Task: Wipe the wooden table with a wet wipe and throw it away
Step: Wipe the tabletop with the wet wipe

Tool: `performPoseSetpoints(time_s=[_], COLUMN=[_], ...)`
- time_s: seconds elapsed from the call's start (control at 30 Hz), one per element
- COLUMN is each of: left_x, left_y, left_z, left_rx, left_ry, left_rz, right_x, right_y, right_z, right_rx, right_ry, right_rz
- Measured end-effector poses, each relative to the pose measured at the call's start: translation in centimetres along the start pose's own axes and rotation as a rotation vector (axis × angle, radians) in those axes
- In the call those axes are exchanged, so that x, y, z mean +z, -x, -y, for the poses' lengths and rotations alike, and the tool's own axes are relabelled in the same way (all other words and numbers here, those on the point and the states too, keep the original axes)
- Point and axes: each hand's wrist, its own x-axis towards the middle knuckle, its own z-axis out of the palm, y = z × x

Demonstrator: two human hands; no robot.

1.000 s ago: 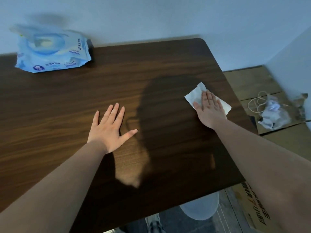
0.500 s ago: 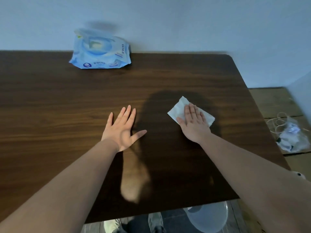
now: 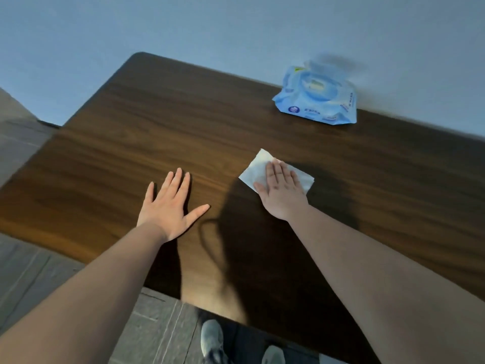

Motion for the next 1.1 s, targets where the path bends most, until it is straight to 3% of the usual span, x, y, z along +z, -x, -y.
performPoseSetpoints(time_s=[0.3, 0.67, 0.83, 1.1], left_x=[-0.5, 0.0, -0.1, -0.3], left_y=[2.4, 1.9, 1.8, 1.9], left_z=[16.0, 18.2, 18.3, 18.0], left_rx=[-0.320, -0.293, -0.305, -0.310], left_ry=[0.018, 0.095, 0.092, 0.100], left_rz=[0.026, -0.012, -0.007, 0.021], right_x=[0.0, 0.7, 1.3, 1.6], right_y=[-7.2, -11.3, -11.2, -9.3], right_z=[15.2, 30.4, 32.9, 30.9], right_rx=[-0.203, -0.432, -0.479, -0.527], right_ry=[0.071, 0.133, 0.143, 0.157], right_rz=[-0.026, 0.009, -0.007, 0.007])
